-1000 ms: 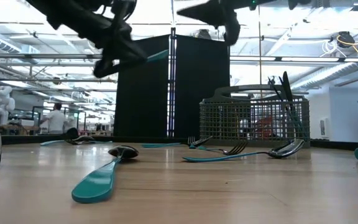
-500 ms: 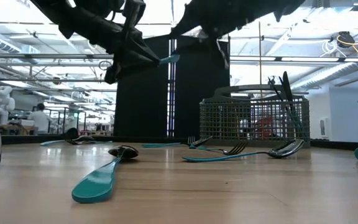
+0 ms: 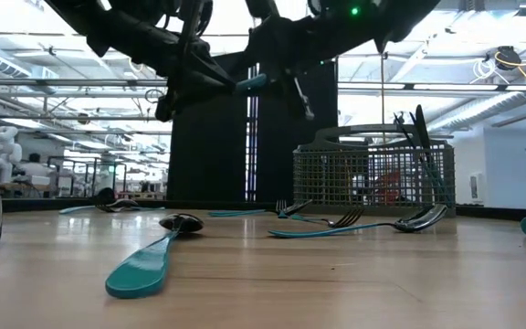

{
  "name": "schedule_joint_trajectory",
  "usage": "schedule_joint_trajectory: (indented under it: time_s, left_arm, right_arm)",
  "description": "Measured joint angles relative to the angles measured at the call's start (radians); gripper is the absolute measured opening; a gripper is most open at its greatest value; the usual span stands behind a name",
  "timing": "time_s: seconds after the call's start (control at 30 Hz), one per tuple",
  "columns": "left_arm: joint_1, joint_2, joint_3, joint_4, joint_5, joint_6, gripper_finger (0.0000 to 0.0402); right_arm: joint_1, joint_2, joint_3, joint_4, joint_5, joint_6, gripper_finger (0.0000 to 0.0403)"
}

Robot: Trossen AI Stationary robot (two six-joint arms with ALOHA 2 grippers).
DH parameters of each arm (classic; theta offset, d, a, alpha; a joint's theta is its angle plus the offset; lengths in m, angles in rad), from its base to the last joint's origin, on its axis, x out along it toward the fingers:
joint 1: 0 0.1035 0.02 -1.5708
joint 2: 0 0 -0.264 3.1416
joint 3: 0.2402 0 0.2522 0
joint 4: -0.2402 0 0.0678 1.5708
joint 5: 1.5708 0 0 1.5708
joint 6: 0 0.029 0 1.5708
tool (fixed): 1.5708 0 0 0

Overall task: Sort silverware
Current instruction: Put the blue knife into the right of the blue utensil organizer

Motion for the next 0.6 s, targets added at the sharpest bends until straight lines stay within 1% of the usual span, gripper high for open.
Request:
schedule_joint_trajectory:
  time_s: [0.07, 0.17, 0.27, 0.33, 0.37, 0.5, 0.6]
  left_arm:
    - [0.000, 0.000, 0.000, 0.000, 0.002, 0.021, 0.0013]
    - [0.000, 0.000, 0.000, 0.000, 0.002, 0.043, 0.0013]
    - [0.002, 0.001, 0.000, -0.005, 0.001, 0.043, 0.0019]
    - [0.002, 0.001, 0.000, -0.004, -0.017, 0.044, 0.0030]
    - [0.002, 0.000, 0.000, -0.003, -0.028, 0.051, 0.0037]
    - [0.010, -0.001, 0.001, 0.006, -0.053, 0.121, 0.0075]
    - [0.029, 0.000, 0.002, 0.002, -0.012, 0.203, 0.0108]
  right_arm:
    - [0.000, 0.013, 0.003, 0.000, 0.000, -0.001, 0.0145]
    - [0.001, 0.019, 0.004, -0.004, 0.002, 0.009, 0.0118]
    - [0.010, 0.023, 0.005, -0.004, 0.033, 0.011, 0.0072]
    - [0.017, 0.023, 0.005, -0.005, 0.063, 0.013, 0.0031]
    - [0.020, 0.023, 0.005, -0.006, 0.076, 0.019, 0.0018]
    - [0.025, 0.021, 0.004, -0.015, 0.081, 0.086, 0.0013]
    - [0.026, -0.001, 0.004, -0.094, 0.071, 0.146, 0.0007]
